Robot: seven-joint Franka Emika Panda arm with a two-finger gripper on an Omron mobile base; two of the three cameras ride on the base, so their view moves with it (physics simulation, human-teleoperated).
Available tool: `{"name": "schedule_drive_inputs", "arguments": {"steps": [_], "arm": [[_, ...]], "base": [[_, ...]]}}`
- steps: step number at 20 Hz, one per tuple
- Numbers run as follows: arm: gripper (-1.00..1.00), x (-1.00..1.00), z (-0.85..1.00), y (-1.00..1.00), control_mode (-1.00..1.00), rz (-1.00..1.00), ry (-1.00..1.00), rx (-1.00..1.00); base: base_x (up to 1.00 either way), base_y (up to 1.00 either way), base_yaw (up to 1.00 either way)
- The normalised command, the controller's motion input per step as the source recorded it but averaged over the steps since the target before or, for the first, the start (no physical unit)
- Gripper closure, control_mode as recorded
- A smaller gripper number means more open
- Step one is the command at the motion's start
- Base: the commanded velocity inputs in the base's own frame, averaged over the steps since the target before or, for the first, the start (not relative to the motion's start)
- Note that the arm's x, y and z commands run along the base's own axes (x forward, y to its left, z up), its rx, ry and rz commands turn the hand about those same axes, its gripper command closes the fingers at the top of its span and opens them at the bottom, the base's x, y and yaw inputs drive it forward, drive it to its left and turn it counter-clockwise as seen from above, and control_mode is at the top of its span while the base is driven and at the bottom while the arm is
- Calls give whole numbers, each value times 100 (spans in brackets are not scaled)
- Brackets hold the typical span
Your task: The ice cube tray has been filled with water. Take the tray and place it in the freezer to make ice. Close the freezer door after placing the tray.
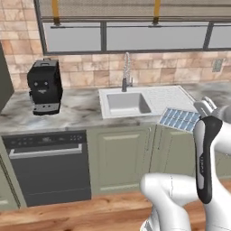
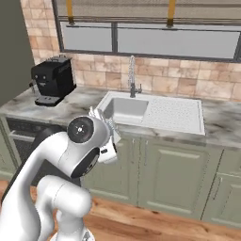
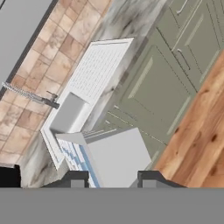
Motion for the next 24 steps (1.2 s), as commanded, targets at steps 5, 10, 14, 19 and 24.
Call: {"name": "schedule_drive_inputs", "arguments": {"steps": [5, 10, 14, 19, 24], "arm": [[100, 0, 0, 0, 100, 0, 0, 0], [100, 0, 0, 0, 100, 0, 0, 0], [100, 0, 0, 0, 100, 0, 0, 0], [100, 0, 0, 0, 100, 0, 0, 0], [100, 0, 0, 0, 100, 0, 0, 0]], "base": [[-31, -88, 11], [-14, -38, 23], [0, -19, 36], [0, -17, 41], [0, -11, 46]]}}
